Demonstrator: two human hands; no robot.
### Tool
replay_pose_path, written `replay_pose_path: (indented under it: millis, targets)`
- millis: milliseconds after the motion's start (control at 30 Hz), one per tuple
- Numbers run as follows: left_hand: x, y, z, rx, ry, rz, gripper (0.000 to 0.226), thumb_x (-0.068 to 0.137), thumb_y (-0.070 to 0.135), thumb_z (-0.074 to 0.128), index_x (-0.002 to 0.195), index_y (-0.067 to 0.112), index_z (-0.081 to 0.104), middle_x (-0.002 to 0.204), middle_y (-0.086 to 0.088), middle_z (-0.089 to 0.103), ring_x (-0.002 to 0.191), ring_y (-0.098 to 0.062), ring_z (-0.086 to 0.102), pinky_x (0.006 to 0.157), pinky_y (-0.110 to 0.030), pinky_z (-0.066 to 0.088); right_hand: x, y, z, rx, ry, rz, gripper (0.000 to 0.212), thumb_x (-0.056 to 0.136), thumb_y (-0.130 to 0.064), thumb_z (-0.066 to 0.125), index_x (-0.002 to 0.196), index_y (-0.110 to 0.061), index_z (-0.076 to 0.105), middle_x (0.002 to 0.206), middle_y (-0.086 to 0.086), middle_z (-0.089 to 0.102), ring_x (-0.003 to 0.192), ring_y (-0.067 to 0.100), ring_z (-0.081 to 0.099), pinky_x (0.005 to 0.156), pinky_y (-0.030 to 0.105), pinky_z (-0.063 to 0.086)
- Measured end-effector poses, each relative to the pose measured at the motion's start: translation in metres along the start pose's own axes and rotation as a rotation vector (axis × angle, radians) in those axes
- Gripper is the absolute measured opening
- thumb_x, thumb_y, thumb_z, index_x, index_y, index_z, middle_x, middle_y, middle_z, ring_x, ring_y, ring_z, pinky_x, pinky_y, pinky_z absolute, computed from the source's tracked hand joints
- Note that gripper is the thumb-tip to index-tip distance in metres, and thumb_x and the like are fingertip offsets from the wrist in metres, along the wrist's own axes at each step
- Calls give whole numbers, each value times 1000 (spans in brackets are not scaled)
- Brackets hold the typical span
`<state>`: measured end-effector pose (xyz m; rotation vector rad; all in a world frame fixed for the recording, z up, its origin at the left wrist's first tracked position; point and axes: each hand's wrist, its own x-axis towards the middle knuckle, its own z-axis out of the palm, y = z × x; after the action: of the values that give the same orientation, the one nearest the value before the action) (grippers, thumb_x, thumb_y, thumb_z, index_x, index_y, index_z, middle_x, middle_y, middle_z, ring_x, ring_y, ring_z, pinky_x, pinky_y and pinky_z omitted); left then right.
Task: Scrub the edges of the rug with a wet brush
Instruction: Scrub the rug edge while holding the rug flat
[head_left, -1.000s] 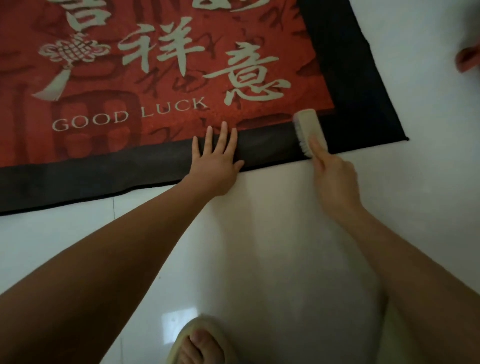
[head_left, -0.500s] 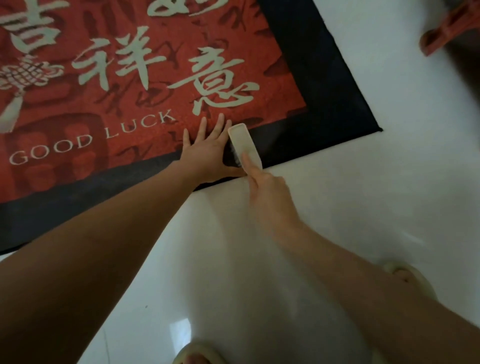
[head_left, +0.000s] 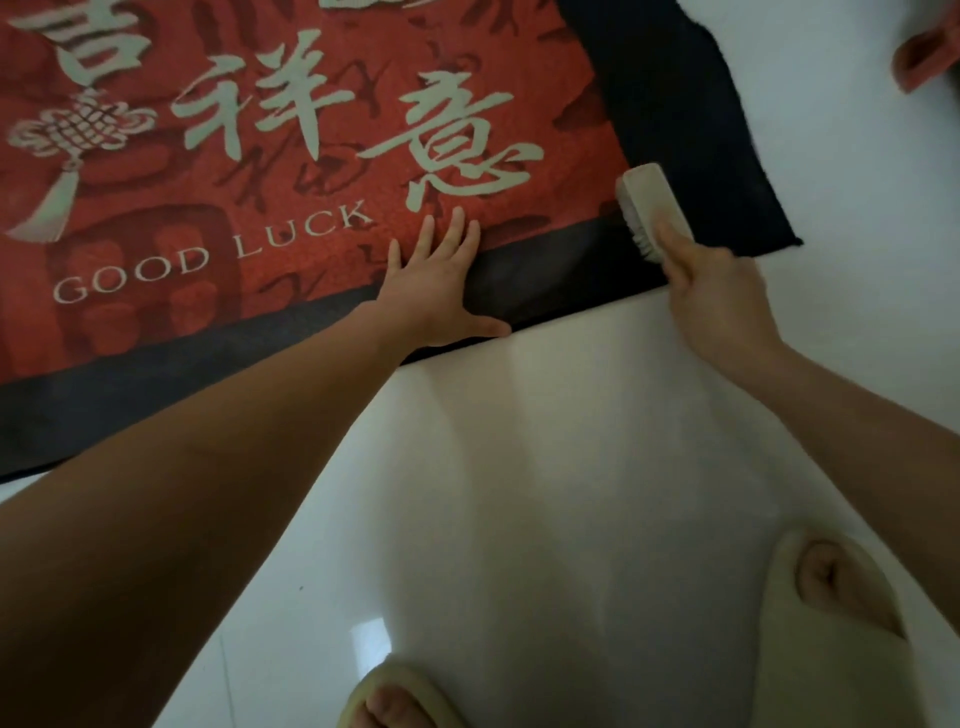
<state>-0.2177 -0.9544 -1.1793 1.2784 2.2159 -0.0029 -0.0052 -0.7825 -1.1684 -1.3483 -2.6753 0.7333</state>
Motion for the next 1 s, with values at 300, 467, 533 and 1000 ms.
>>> replay_pose_path:
  millis: [300,467,533,1000]
  targets:
    - [-38,59,43,82,36,555,74,100,35,47,157,15,4,164,-3,-4,151,-15,-6,113,-18,-16,-17,-35,12,147,68,-240,58,102,-25,43,154,-26,17,85,10,62,66,21,54,65,36,48]
    - [-32,47,46,133,2,576,76,101,42,42,156,12,-3,163,-7,-12,150,-16,-10,113,-17,-19,-7,-23,15,-8,51,-347,31,102,-39,39,106,-13,56,79,4,60,69,25,60,55,31,32]
    - [-27,44,43,159,2,580,76,101,42,42,156,10,-1,163,-9,-11,151,-17,-8,114,-18,-18,0,-16,13,-103,59,-347,34,101,-43,38,86,-16,49,71,2,54,64,26,55,57,31,29]
    - [8,65,53,255,98,675,74,101,52,15,155,3,1,163,-16,0,151,-23,-3,122,-32,-8,85,-41,15,-701,-126,-854,45,96,-10,21,84,6,61,55,22,54,47,28,51,51,30,31]
